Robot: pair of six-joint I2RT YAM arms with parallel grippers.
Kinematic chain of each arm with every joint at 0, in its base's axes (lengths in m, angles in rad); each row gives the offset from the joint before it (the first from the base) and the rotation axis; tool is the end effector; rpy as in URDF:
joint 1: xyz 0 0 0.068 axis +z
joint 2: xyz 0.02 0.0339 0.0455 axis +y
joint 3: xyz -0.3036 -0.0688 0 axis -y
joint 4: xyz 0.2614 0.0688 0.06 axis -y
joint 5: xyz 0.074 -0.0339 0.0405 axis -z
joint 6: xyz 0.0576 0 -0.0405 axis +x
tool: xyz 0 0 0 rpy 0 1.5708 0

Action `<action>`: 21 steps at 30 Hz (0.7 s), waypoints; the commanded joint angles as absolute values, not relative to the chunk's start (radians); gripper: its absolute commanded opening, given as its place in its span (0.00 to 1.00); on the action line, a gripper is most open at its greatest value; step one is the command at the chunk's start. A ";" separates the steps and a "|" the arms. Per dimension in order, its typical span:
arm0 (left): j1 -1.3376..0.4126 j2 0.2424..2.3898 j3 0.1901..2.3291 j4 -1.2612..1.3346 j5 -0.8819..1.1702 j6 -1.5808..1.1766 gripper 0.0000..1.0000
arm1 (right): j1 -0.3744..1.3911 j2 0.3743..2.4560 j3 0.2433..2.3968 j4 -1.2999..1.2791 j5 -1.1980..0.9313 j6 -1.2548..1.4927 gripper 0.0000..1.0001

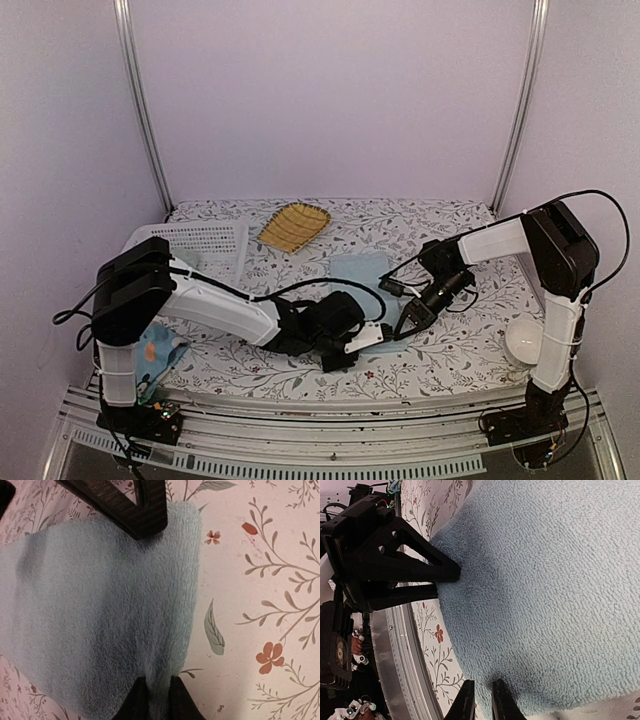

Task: Roll the towels
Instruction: Roll the towel at the center of the board.

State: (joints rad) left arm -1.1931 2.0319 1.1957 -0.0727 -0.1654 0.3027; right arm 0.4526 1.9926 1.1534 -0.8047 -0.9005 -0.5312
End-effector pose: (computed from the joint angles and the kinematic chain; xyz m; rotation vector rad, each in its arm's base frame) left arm 0.1767 -0.4196 0.1284 1.6283 1.8587 -0.1807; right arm 0.3000 0.1961 0.1266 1.2782 -2.4901 -1.3557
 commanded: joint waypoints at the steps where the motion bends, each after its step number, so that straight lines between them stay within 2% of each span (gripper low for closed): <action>1: -1.213 2.061 1.203 -0.133 -0.145 0.315 0.12 | 0.456 1.985 1.183 -0.831 -0.924 -0.558 0.16; 4: -1.213 2.057 1.213 -0.152 -0.092 0.299 0.05 | 0.434 1.908 1.188 -0.831 -0.908 -0.574 0.16; 7: -1.203 2.051 1.227 -0.168 0.004 0.255 0.00 | 0.369 1.701 1.156 -0.740 -0.868 -0.558 0.16; 10: -1.185 2.064 1.255 -0.199 0.105 0.185 0.00 | 0.337 1.465 1.070 -0.572 -0.768 -0.524 0.18; 11: -1.176 2.071 1.266 -0.208 0.139 0.153 0.00 | 0.338 1.403 1.042 -0.537 -0.744 -0.532 0.22; 13: -1.154 2.093 1.289 -0.236 0.212 0.093 0.00 | 0.338 1.299 0.999 -0.525 -0.741 -0.559 0.25; 17: -1.115 2.148 1.359 -0.307 0.416 -0.041 0.00 | 0.360 1.222 0.978 -0.667 -0.814 -0.679 0.26; 21: -1.071 2.208 1.433 -0.360 0.605 -0.171 0.00 | 0.420 1.211 0.914 -0.761 -0.780 -0.793 0.23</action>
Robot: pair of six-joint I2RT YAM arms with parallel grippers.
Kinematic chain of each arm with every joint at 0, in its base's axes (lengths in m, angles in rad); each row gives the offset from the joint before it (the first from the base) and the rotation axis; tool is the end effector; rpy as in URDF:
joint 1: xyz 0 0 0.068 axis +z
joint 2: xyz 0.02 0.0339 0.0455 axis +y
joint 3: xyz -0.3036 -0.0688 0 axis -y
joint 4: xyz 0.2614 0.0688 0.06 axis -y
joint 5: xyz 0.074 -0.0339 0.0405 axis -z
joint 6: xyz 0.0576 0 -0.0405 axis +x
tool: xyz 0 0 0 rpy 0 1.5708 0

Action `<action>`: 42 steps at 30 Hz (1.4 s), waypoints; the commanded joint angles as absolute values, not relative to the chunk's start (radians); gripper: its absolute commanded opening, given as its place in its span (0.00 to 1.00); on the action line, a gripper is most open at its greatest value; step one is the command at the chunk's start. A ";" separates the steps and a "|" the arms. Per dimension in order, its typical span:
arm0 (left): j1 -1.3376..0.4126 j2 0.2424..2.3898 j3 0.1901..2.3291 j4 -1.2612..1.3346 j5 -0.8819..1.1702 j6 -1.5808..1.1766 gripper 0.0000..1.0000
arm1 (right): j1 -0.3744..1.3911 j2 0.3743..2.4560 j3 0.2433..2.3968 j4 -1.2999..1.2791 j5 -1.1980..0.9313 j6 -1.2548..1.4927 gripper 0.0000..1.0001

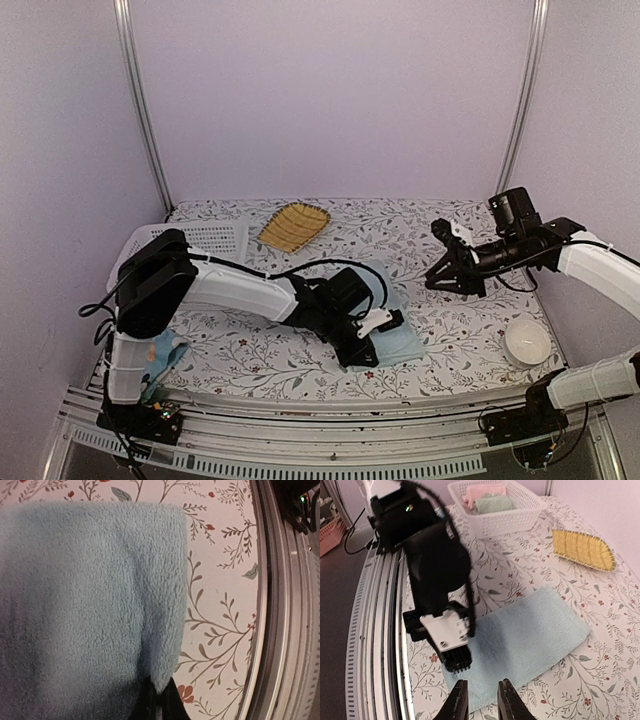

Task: Roll the towels
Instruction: Roll the towel at the center of the board.

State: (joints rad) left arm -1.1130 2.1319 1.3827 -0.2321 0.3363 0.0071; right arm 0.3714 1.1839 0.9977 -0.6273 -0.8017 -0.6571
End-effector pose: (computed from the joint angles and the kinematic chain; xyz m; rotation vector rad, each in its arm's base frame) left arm 0.1974 -0.4436 0.1297 1.5498 2.2102 -0.8193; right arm 0.2196 0.1299 0.3223 -1.3897 1.7140 0.7895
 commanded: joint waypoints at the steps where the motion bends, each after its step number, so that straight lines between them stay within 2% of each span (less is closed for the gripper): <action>1: -1.061 2.221 1.446 -0.365 0.634 -0.203 0.00 | 0.442 1.208 0.897 -0.772 -0.765 -0.821 0.23; 5: -1.005 2.263 1.465 -0.347 0.790 -0.330 0.00 | 0.515 1.196 0.832 -0.785 -0.715 -0.865 0.21; 10: -0.975 2.295 1.455 -0.288 0.891 -0.427 0.00 | 0.606 1.199 0.783 -0.712 -0.659 -0.879 0.25; 17: -0.961 2.299 1.440 -0.260 0.888 -0.461 0.00 | 0.775 1.313 0.719 -0.452 -0.424 -0.834 0.27; 24: -0.949 2.292 1.429 -0.254 0.888 -0.464 0.00 | 0.879 1.426 0.703 -0.322 -0.257 -0.823 0.31; 35: -0.941 2.296 1.434 -0.247 0.887 -0.464 0.00 | 0.895 1.484 0.689 -0.266 -0.211 -0.823 0.36; 38: -0.939 2.294 1.433 -0.246 0.884 -0.464 0.00 | 0.895 1.503 0.689 -0.267 -0.211 -0.831 0.35; 42: -0.936 2.287 1.430 -0.246 0.874 -0.463 0.00 | 0.895 1.513 0.690 -0.279 -0.230 -0.840 0.24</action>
State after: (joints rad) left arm -0.9588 2.2772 1.4498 -0.2230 0.8936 -0.4469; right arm 0.8856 1.4990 0.7025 -0.2867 -0.2310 -0.8318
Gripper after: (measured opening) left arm 0.026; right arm 0.297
